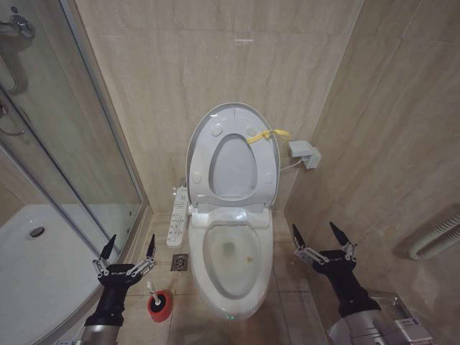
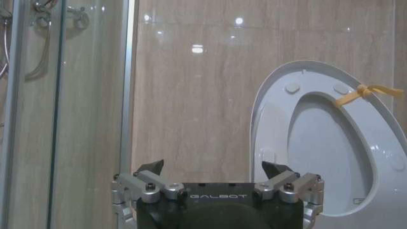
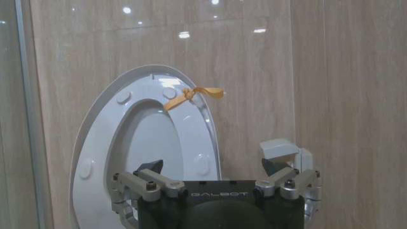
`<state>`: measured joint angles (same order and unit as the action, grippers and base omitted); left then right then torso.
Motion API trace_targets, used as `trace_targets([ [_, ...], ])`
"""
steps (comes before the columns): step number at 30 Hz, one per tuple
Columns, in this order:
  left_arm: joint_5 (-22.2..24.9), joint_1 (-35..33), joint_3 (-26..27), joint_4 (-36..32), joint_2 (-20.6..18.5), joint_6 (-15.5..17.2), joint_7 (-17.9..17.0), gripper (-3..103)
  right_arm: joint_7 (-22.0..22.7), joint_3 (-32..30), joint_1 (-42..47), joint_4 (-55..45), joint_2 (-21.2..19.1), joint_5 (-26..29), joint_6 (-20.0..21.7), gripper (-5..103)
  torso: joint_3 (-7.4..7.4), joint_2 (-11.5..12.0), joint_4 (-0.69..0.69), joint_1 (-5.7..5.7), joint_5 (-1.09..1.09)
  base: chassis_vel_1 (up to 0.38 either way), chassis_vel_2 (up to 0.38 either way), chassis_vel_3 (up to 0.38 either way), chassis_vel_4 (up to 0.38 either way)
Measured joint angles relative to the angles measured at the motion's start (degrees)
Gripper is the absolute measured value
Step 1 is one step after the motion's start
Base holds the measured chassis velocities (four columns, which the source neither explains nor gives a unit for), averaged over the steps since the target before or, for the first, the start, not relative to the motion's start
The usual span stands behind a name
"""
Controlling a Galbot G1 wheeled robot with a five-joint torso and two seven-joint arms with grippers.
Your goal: Open the toilet lid, clean the toilet bowl with a toilet brush, close the toilet lid, and flush.
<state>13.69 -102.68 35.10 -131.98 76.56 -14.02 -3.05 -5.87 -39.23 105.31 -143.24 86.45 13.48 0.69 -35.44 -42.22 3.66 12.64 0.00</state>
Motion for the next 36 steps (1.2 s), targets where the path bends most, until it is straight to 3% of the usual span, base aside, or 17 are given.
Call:
trace_targets([
  [36,0.0,0.0,0.0,0.0,0.0,0.0,0.0,100,0.0,0.0,0.0,0.0,0.0,0.0,0.0,100,0.00,0.0,0.00,0.00,0.00,0.000,0.000,0.000,0.000],
])
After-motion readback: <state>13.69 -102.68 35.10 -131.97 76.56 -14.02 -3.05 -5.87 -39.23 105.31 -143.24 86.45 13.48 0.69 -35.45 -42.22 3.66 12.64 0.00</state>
